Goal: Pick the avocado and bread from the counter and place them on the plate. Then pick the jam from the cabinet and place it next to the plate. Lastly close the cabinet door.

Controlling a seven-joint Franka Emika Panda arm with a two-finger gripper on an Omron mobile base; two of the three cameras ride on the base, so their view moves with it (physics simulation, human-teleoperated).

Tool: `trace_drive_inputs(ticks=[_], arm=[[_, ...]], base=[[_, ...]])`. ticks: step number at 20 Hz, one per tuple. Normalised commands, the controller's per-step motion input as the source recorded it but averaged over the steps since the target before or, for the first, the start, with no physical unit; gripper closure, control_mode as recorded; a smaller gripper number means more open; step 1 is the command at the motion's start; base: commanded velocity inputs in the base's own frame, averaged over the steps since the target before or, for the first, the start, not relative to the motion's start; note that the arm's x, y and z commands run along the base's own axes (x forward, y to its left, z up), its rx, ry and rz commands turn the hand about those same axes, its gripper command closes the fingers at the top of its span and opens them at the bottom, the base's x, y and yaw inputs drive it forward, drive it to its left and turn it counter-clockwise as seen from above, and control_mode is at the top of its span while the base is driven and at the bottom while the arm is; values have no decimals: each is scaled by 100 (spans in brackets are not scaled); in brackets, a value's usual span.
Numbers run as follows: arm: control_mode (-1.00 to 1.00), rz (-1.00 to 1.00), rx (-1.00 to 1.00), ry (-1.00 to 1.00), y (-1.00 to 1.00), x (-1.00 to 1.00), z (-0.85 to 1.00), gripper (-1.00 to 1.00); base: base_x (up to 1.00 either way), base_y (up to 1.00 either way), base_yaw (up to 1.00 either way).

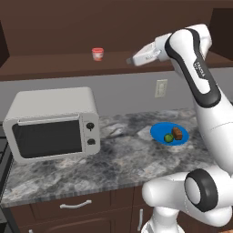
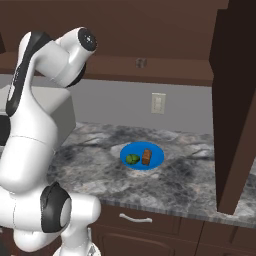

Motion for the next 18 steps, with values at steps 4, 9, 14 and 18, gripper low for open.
trace_drive_inputs(ticks=[4, 9, 14, 18], arm=[[-100, 0, -3, -8, 5, 1, -3, -100], [-100, -1, -2, -3, 11, 2, 0, -100], [-100, -3, -1, 0, 5, 8, 0, -100], [-100, -3, -1, 0, 0, 11, 0, -100]], base=[[0, 0, 0], [0, 0, 0], [0, 0, 0], [0, 0, 0]])
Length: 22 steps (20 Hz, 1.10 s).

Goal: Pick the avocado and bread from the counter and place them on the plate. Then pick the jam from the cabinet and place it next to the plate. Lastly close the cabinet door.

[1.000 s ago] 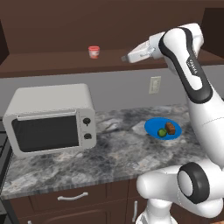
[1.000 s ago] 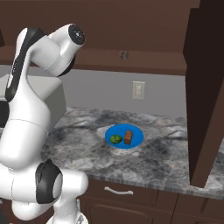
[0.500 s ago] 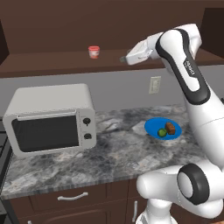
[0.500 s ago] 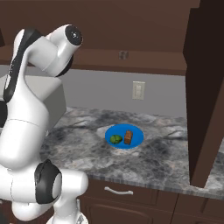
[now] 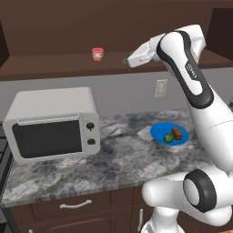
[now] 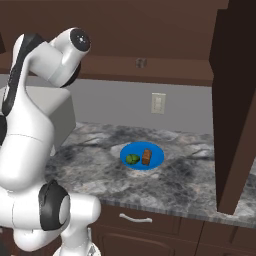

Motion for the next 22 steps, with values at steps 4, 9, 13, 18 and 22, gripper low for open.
trace_drive_inputs(ticks=[4, 9, 13, 18, 22], arm=[[-100, -4, 0, 0, 0, 16, 0, -100], [-100, -5, 0, 2, 0, 19, 0, -100], [-100, -3, 0, 4, 0, 21, -1, -100], [-100, -2, 0, 3, 0, 23, -1, -100], [-100, -1, -1, 1, 3, 23, 0, -100]], base=[[0, 0, 0], [0, 0, 0], [0, 0, 0], [0, 0, 0], [0, 0, 0]])
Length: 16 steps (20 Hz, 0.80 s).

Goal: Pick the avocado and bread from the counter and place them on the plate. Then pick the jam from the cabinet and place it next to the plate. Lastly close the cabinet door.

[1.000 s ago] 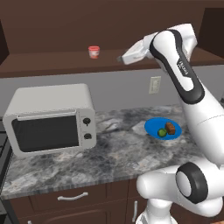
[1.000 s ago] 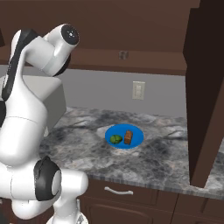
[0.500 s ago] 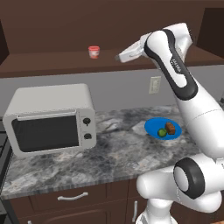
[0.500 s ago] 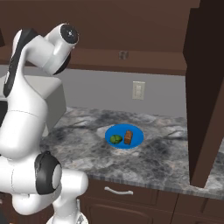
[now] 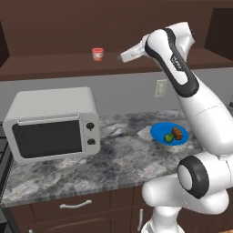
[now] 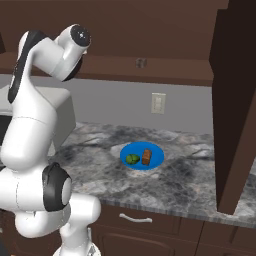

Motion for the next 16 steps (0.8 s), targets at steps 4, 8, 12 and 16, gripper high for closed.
trace_drive_inputs(ticks=[4, 8, 12, 16], arm=[[-100, 0, -2, 0, 9, 18, -3, -100], [-100, 0, -2, 0, 13, 14, -6, -100], [-100, 0, -2, 0, 8, 16, -3, -100], [-100, -1, -1, 0, 3, 16, -1, -100]], base=[[0, 0, 0], [0, 0, 0], [0, 0, 0], [0, 0, 0]])
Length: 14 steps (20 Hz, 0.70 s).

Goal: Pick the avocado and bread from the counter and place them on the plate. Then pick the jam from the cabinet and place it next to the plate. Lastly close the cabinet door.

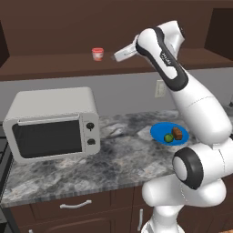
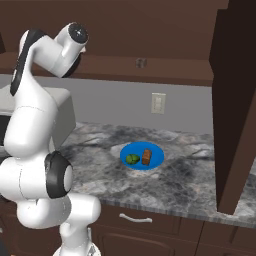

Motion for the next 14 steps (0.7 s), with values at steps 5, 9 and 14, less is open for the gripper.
trace_drive_inputs(ticks=[5, 9, 14], arm=[[-100, -1, 0, 0, 0, 16, -1, -100], [-100, -1, 0, 0, 0, 18, -5, -100], [-100, -1, -1, 0, 4, 18, -7, -100]], base=[[0, 0, 0], [0, 0, 0], [0, 0, 0]])
